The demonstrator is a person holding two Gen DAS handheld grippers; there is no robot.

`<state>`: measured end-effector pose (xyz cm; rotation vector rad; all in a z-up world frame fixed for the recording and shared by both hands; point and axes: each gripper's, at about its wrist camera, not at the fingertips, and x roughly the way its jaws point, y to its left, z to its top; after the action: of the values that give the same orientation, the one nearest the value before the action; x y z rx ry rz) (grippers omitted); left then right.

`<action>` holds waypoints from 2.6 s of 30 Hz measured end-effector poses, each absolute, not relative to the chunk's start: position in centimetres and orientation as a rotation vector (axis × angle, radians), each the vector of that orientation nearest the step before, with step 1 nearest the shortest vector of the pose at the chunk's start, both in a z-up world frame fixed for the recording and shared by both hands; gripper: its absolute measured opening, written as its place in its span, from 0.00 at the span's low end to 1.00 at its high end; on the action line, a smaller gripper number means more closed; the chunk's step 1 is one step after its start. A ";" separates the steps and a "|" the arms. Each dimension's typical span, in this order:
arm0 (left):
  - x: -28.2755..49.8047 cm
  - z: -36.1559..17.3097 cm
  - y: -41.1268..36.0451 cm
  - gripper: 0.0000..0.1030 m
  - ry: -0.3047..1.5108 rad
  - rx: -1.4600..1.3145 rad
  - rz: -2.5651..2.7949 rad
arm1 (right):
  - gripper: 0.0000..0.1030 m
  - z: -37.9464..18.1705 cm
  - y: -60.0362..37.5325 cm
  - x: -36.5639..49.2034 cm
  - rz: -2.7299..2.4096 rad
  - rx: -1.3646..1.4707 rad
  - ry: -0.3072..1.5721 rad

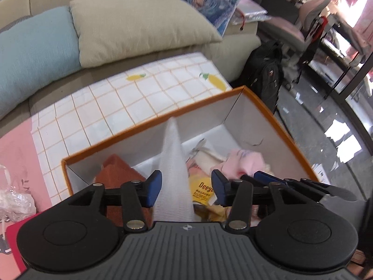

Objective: Organize soft objects
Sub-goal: 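Carry the mesh bag and pink cloth into the orange box and release both, then withdraw both tools from the box toward the white tissue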

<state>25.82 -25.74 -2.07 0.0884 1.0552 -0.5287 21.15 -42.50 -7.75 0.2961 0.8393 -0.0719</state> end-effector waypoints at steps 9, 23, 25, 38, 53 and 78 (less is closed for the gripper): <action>21.4 3.2 -22.2 0.57 0.910 0.078 -0.571 | 0.48 -5.3 -41.2 18.6 -0.065 0.250 0.693; 11.1 7.6 -11.3 0.66 0.683 0.033 -0.439 | 0.54 -0.5 -34.4 10.7 0.059 0.240 0.587; 9.8 7.3 -9.8 0.66 0.686 0.028 -0.403 | 0.54 0.1 -33.1 10.0 0.094 0.233 0.588; 5.6 0.9 -1.1 0.66 0.901 -0.156 -0.158 | 0.62 -2.1 -23.2 7.6 0.393 0.070 0.777; 2.9 -4.9 4.8 0.65 1.044 -0.300 -0.069 | 0.79 -7.4 -15.3 8.4 0.512 -0.145 0.997; 4.4 -7.1 8.1 0.65 1.081 -0.404 -0.015 | 0.60 -14.3 -7.3 15.6 0.302 -0.013 1.192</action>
<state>4.42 8.15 -7.08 -0.4037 1.0810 -0.0153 15.65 -7.33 -14.32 -0.0133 1.1921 0.3023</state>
